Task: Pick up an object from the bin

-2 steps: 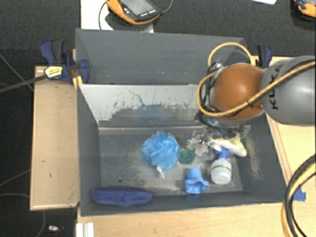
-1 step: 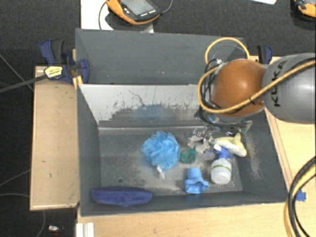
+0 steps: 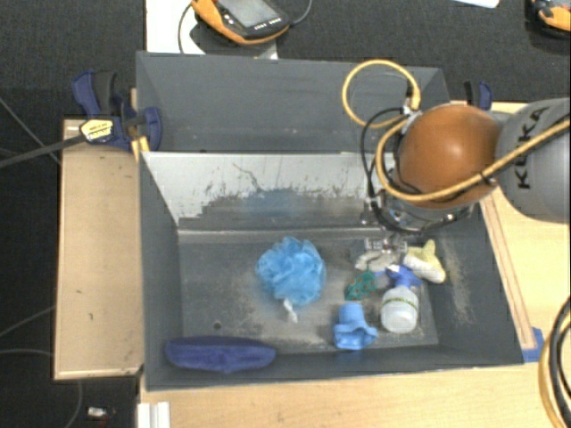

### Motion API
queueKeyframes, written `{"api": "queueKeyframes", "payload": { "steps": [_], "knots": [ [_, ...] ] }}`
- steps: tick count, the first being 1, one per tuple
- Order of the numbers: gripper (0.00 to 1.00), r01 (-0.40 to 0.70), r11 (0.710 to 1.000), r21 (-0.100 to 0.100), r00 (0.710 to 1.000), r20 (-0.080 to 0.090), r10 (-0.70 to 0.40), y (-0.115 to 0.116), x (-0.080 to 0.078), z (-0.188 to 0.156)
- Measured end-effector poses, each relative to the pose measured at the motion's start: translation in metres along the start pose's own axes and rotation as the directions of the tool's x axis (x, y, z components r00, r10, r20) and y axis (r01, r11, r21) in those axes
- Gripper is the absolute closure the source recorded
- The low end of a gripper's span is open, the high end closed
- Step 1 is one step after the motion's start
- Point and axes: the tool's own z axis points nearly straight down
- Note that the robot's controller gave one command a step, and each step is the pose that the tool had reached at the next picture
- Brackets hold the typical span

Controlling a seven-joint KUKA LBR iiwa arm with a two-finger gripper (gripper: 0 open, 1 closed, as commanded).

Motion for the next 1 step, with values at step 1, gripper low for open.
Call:
{"api": "queueKeyframes", "payload": {
  "steps": [1],
  "knots": [
    [1.00, -0.002, 1.000, -0.001, 1.000, 0.000, 0.002, 0.0001, -0.0001, -0.0001]
  ]
}}
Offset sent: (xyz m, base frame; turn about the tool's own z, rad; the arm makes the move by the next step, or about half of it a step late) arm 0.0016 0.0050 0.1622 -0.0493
